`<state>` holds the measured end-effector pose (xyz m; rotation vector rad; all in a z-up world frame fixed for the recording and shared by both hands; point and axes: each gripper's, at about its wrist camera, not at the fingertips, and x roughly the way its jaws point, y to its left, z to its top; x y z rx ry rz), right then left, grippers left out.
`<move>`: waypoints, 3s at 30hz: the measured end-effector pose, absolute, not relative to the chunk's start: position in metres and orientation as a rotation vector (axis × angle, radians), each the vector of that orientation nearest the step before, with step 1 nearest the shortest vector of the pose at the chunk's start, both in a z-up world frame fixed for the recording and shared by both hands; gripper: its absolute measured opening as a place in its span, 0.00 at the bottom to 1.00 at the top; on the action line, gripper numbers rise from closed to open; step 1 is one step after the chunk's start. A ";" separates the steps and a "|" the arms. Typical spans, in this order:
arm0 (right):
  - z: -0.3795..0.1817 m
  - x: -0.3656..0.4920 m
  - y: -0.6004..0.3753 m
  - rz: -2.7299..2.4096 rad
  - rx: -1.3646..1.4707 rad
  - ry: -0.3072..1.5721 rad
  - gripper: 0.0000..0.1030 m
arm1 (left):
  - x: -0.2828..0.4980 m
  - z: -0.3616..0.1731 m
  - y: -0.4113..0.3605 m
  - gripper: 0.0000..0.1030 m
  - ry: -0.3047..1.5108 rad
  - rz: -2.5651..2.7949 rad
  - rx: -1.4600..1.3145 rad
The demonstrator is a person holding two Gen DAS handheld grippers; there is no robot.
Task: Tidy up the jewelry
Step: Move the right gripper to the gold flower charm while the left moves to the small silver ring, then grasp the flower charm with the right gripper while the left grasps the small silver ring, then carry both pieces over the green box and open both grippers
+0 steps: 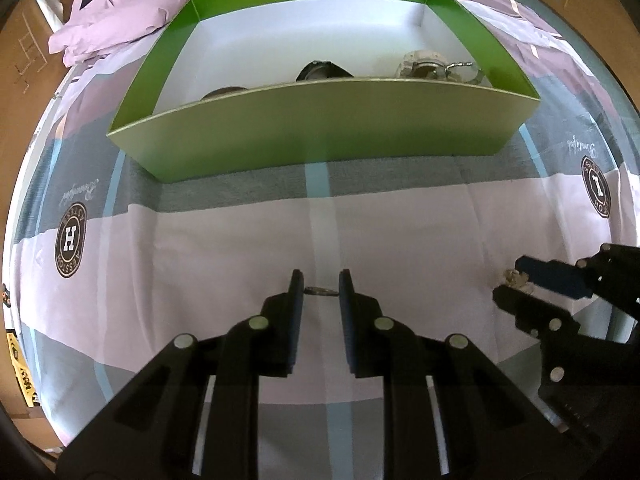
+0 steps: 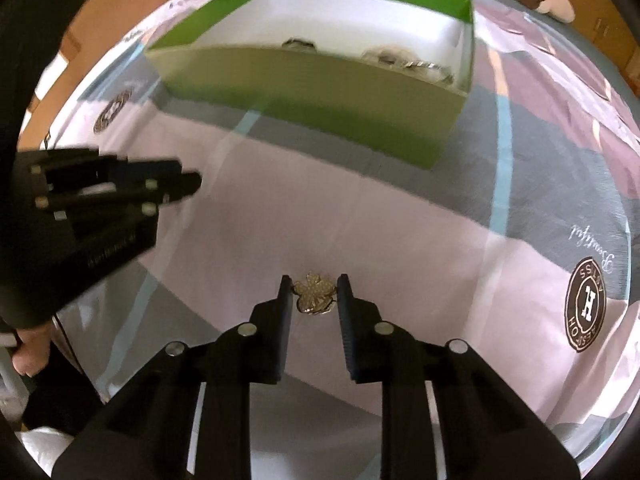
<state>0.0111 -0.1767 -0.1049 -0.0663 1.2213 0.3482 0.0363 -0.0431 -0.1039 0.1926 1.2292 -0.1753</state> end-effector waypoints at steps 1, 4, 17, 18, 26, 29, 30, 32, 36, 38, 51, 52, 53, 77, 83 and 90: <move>-0.105 0.013 -0.178 0.345 -0.061 1.218 0.22 | 0.037 -0.105 -0.044 0.20 1.231 -0.175 0.193; -0.103 0.015 -0.181 0.329 -0.059 1.215 0.31 | 0.041 -0.108 -0.043 0.22 1.237 -0.171 0.189; -0.093 0.022 -0.213 0.258 0.067 1.200 0.33 | 0.055 -0.106 -0.016 0.32 1.302 -0.195 0.020; -0.096 0.020 -0.207 0.268 0.041 1.214 0.33 | 0.054 -0.108 -0.019 0.32 1.302 -0.196 0.034; -0.116 0.016 -0.178 0.304 -0.080 1.274 0.33 | 0.065 -0.120 -0.016 0.42 1.307 -0.188 0.028; -0.119 0.016 -0.175 0.300 -0.091 1.279 0.33 | 0.069 -0.120 -0.011 0.38 1.312 -0.193 0.001; -0.119 0.016 -0.174 0.299 -0.093 1.279 0.33 | 0.069 -0.120 -0.010 0.36 1.311 -0.193 0.003; -0.119 0.015 -0.172 0.297 -0.104 1.275 0.33 | 0.068 -0.120 -0.013 0.31 1.311 -0.198 0.009; -0.121 0.015 -0.164 0.294 -0.131 1.269 0.33 | 0.066 -0.119 -0.014 0.31 1.318 -0.207 0.009; -0.121 0.016 -0.162 0.294 -0.135 1.270 0.33 | 0.064 -0.117 -0.013 0.31 1.320 -0.217 0.002; -0.122 0.012 -0.158 0.309 -0.163 1.296 0.24 | 0.069 -0.120 -0.009 0.17 1.330 -0.226 0.023; -0.122 0.012 -0.158 0.311 -0.164 1.296 0.21 | 0.070 -0.121 -0.009 0.17 1.329 -0.225 0.024; -0.122 0.012 -0.158 0.311 -0.165 1.295 0.21 | 0.070 -0.121 -0.010 0.17 1.326 -0.224 0.026; -0.086 0.013 -0.176 0.335 -0.043 1.132 0.20 | 0.045 -0.048 -0.007 0.17 1.077 -0.177 0.038; -0.051 0.017 -0.177 0.368 0.034 0.999 0.20 | 0.064 -0.012 0.000 0.17 1.005 -0.175 -0.024; -0.007 0.052 -0.166 0.389 0.039 0.892 0.20 | 0.107 -0.003 0.006 0.17 0.976 -0.180 -0.069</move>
